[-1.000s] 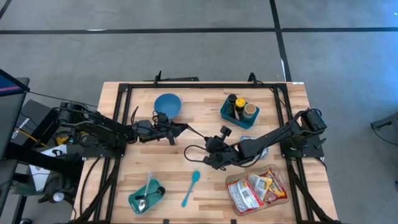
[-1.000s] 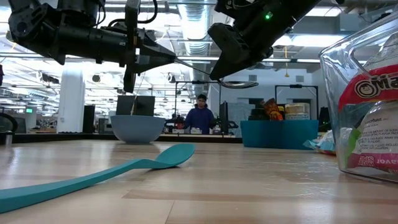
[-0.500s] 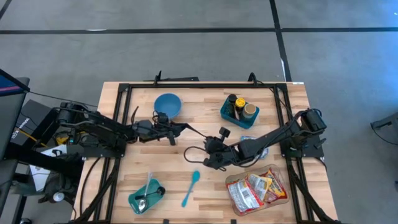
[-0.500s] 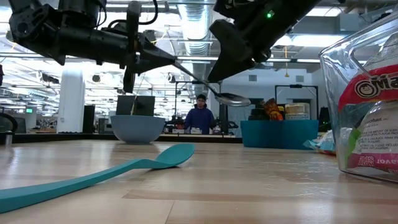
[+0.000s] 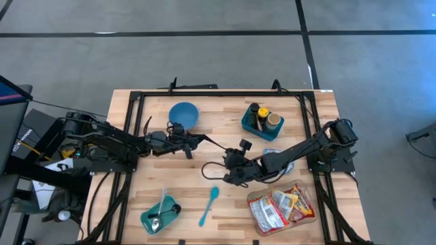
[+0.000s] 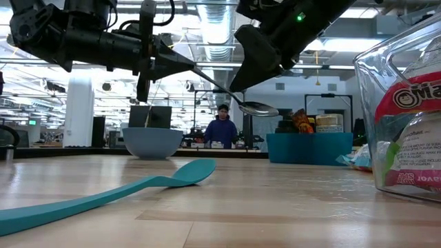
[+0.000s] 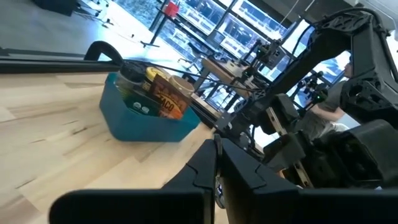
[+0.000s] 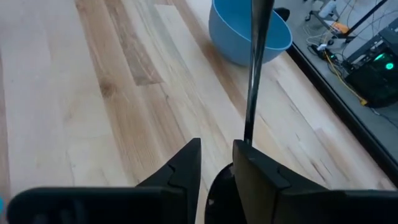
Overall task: Pick & Place Food Item
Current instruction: Put the black spoon into the green bin
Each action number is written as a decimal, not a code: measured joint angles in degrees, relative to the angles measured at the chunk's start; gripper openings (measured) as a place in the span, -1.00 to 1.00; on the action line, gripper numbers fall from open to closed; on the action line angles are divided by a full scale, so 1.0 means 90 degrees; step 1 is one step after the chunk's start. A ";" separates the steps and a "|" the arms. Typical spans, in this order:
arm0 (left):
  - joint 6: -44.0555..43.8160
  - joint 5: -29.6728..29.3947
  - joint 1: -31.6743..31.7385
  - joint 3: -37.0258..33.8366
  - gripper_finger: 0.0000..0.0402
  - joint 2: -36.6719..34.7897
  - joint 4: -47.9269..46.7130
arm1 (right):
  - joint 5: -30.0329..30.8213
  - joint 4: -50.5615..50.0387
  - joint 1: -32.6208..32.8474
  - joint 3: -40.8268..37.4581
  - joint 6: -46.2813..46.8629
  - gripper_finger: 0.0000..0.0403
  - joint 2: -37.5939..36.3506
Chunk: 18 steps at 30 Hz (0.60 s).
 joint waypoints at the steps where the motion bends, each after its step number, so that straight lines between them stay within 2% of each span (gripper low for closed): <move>1: 0.0000 0.0001 0.0000 0.0000 -0.99 0.0000 0.0001 | 0.0004 -0.0001 0.0012 0.0002 -0.0050 -0.57 -0.0002; 7: 0.0002 0.0172 0.0000 -0.0002 -0.99 -0.0004 0.0017 | 0.0142 -0.0432 0.0152 0.0317 -0.0108 -0.57 -0.0010; 13: 0.0033 0.0390 -0.0035 0.0000 -0.99 -0.0372 -0.0393 | 0.1015 -0.1171 0.0515 0.0692 -0.0108 -0.57 -0.0010; 18: 0.0614 0.0425 -0.0264 -0.0002 -0.99 -0.0979 -0.0960 | 0.1861 -0.1598 0.0823 0.0835 -0.0105 -0.57 -0.0010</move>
